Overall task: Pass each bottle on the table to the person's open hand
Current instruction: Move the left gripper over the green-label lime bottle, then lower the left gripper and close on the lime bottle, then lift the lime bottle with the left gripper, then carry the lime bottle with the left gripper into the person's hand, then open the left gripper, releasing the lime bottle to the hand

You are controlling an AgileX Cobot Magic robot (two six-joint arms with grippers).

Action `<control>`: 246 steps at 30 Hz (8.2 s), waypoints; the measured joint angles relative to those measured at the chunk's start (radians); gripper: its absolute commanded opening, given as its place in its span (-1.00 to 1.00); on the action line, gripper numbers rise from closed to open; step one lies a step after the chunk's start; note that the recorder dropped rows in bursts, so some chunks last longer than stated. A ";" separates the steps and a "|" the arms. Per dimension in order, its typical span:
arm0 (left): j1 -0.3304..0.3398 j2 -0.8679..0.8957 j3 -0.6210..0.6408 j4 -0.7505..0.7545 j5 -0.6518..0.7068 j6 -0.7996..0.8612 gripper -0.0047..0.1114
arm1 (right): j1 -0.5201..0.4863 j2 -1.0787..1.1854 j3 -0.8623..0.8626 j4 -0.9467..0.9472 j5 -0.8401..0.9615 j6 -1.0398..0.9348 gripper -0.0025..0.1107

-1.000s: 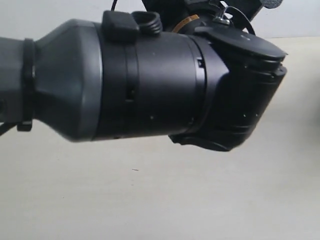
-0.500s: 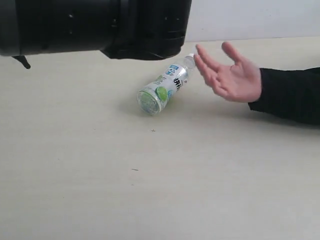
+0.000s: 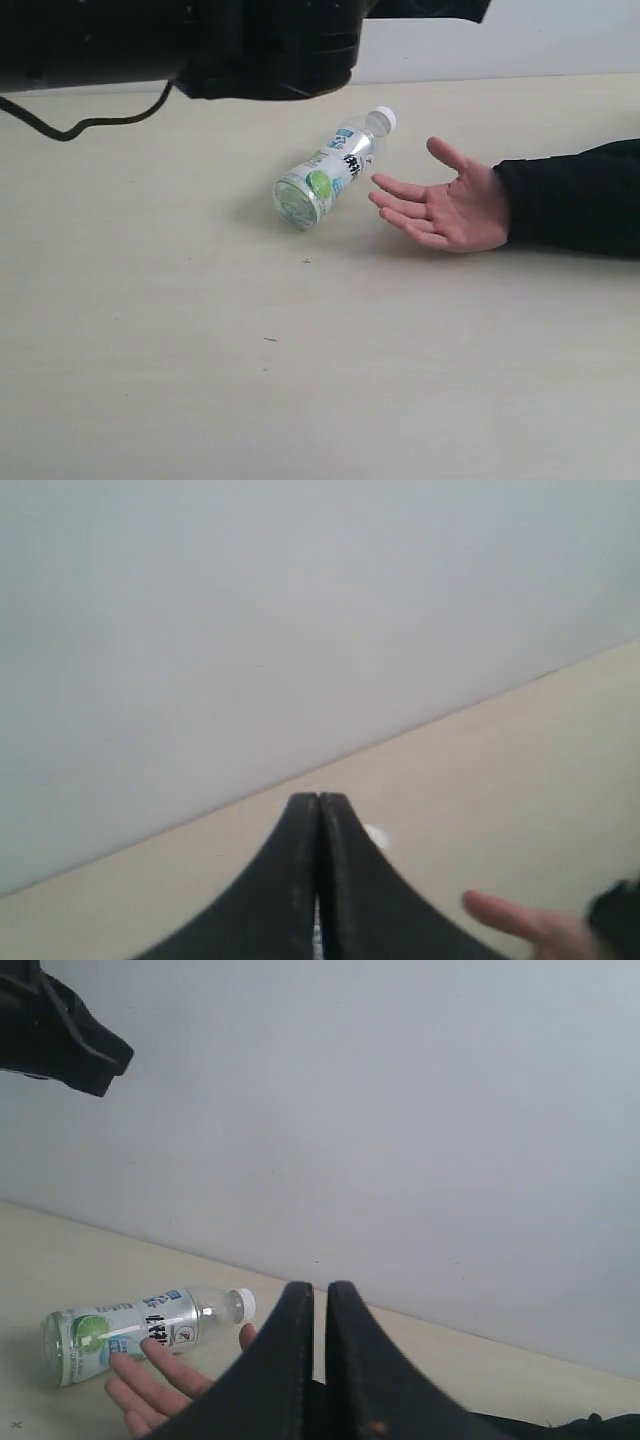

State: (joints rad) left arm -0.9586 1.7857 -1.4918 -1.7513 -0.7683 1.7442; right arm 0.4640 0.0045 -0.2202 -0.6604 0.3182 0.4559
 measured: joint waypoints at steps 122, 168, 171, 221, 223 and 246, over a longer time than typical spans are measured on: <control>0.398 0.489 -0.565 2.001 1.696 -2.014 -0.92 | 0.000 0.000 0.000 0.000 -0.002 0.000 -0.84; -0.001 0.597 -0.421 2.483 1.396 -3.509 -0.91 | 0.000 0.000 0.000 0.000 -0.002 0.000 -0.84; 0.000 0.606 -0.421 2.471 1.393 -3.509 -0.82 | 0.000 0.000 0.000 0.000 -0.002 0.000 -0.84; 0.007 0.430 -0.421 2.429 1.570 -3.167 0.38 | 0.000 0.000 0.000 0.000 -0.002 0.000 -0.84; 0.007 0.412 -0.421 2.429 1.571 -3.100 0.38 | 0.000 0.000 0.000 0.000 -0.002 0.000 -0.84; -0.065 0.159 -0.421 2.394 1.789 -2.178 0.38 | 0.000 0.000 0.000 0.000 -0.002 0.000 -0.84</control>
State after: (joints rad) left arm -1.0236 1.9450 -1.9130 0.6423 1.0209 -0.4340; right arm 0.4640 0.0045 -0.2202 -0.6604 0.3166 0.4559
